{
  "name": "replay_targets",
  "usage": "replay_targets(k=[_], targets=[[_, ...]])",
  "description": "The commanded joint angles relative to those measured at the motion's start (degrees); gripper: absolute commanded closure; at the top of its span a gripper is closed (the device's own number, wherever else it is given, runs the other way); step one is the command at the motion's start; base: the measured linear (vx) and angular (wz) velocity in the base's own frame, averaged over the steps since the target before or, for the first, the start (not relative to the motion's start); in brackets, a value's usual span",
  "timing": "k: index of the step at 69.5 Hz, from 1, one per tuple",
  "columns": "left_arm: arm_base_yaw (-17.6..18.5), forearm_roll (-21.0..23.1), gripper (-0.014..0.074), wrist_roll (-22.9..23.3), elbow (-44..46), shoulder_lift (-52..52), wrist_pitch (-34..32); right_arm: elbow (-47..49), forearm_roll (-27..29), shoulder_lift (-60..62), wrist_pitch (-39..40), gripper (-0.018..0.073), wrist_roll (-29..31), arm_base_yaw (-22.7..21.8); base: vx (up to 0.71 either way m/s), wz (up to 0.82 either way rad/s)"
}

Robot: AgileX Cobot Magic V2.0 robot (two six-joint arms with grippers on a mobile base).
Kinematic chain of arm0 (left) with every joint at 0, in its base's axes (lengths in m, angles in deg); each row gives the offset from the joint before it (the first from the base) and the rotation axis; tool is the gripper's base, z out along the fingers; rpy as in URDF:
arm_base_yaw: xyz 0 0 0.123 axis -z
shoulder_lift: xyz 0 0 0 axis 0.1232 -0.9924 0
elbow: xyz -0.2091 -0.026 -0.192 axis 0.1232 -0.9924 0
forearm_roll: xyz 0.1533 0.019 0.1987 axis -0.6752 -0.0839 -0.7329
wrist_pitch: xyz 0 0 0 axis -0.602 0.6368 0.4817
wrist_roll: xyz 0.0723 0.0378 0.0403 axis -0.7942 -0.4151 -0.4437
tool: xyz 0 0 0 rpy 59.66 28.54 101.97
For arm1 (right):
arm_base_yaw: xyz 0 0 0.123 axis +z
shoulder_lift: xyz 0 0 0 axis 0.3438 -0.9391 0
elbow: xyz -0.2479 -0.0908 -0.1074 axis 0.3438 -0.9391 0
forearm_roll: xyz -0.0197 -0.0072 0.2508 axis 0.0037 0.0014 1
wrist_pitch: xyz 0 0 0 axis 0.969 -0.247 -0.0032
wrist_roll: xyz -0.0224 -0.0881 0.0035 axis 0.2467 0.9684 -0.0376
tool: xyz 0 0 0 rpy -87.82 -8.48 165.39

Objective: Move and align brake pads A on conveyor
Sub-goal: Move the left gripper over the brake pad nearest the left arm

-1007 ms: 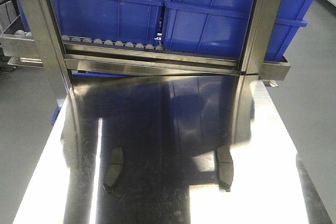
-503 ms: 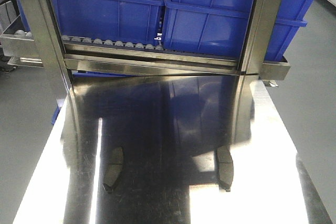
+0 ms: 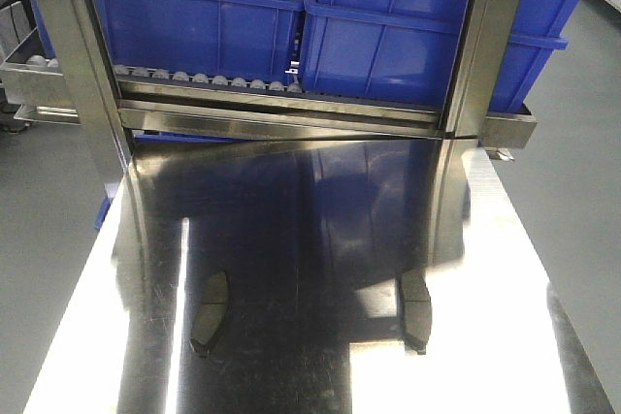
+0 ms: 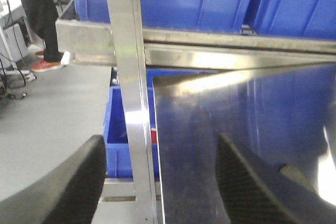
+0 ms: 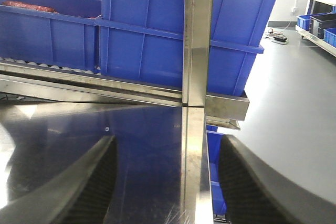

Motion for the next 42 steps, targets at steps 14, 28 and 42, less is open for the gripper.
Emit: replay_targets(k=[14, 28, 42], targets=[[0.22, 0.72, 0.0147, 0.5, 16.83, -9.22, 4.63, 1.52, -0.81, -0.84, 4.21, 0.0144, 0.08, -0.02, 0.0, 0.0], [0.22, 0.72, 0.0147, 4.92, 33.38, -26.87, 24.63, 1.52, -0.81, -0.84, 4.21, 0.0144, 0.08, -0.02, 0.0, 0.0], [0.27, 1.94, 0.0147, 4.64, 39.14, -41.79, 36.14, 1.52, -0.81, -0.84, 4.21, 0.0144, 0.08, -0.02, 0.0, 0.0]])
